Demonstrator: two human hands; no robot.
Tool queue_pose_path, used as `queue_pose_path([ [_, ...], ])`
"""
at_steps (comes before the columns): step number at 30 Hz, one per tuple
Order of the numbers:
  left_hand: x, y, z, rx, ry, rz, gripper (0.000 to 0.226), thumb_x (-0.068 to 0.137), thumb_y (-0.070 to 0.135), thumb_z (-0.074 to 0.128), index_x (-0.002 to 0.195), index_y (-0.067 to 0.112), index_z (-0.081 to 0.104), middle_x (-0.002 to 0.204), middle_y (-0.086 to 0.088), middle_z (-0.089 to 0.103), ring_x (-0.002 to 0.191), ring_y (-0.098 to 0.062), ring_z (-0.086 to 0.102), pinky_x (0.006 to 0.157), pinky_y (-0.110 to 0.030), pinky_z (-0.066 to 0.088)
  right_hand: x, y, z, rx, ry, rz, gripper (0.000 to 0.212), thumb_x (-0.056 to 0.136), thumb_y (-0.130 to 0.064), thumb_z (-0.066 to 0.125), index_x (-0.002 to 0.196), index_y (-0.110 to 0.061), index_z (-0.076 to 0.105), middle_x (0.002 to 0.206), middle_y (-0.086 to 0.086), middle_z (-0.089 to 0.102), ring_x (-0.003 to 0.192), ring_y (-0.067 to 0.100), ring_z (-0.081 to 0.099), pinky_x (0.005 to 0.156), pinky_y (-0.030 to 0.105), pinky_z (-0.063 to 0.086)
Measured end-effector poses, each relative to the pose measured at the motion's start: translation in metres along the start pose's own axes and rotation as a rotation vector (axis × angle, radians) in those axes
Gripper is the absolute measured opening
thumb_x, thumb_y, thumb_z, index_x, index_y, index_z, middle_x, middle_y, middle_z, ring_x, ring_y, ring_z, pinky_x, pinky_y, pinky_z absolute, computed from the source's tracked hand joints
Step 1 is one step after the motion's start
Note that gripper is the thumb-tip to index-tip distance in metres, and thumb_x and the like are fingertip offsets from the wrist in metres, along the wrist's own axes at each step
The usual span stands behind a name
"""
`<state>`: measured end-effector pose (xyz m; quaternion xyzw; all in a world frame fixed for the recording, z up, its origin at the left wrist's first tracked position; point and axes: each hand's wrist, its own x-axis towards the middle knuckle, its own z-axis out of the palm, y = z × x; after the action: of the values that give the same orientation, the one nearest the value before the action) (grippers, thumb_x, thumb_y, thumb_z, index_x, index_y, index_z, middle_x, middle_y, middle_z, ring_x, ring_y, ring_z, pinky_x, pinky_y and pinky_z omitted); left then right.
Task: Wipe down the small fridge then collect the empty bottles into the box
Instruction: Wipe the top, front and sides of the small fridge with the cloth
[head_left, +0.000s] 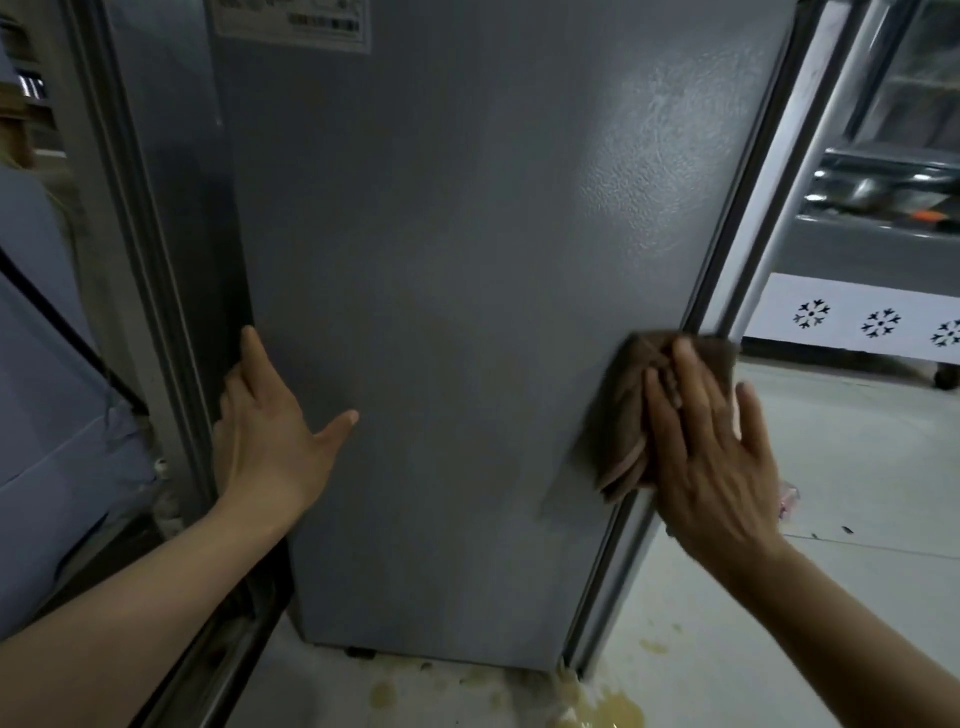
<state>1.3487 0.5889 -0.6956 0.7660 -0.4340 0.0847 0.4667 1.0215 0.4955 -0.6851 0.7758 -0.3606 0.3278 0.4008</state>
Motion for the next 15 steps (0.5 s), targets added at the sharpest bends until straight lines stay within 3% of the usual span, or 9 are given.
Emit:
queue_pose_path([
  [6, -0.017, -0.014, 0.018, -0.036, 0.024, -0.023, 0.105, 0.075, 0.038, 0.073, 0.148, 0.018, 0.001, 0.148, -0.018, 0.029, 0.130, -0.036, 0.035, 0.104, -0.054, 0.035, 0.047, 0.011, -0.004, -0.009, 0.216, 0.156, 0.052, 0.095, -0.005, 0.027, 0.146, 0.004, 0.022, 0.152, 0.029, 0.018, 0.143, 0.037, 0.016, 0.117, 0.042, 0.000],
  [9, -0.019, -0.019, 0.022, -0.087, 0.037, -0.011, 0.103, 0.076, 0.039, 0.071, 0.148, 0.021, 0.000, 0.149, -0.016, 0.028, 0.131, -0.034, 0.035, 0.107, -0.050, 0.033, 0.014, 0.005, 0.018, 0.057, 0.227, 0.020, 0.049, 0.097, -0.004, 0.029, 0.145, 0.003, 0.023, 0.153, 0.024, 0.016, 0.143, 0.038, 0.015, 0.118, 0.045, 0.007],
  [15, -0.024, -0.023, 0.026, -0.128, 0.044, -0.003, 0.100, 0.076, 0.045, 0.069, 0.148, 0.023, 0.003, 0.150, -0.011, 0.025, 0.134, -0.028, 0.032, 0.109, -0.047, 0.030, -0.083, -0.015, 0.061, 0.136, 0.031, -0.230, 0.052, 0.099, -0.007, 0.026, 0.149, -0.003, 0.012, 0.159, 0.015, -0.001, 0.146, 0.029, 0.006, 0.119, 0.043, 0.009],
])
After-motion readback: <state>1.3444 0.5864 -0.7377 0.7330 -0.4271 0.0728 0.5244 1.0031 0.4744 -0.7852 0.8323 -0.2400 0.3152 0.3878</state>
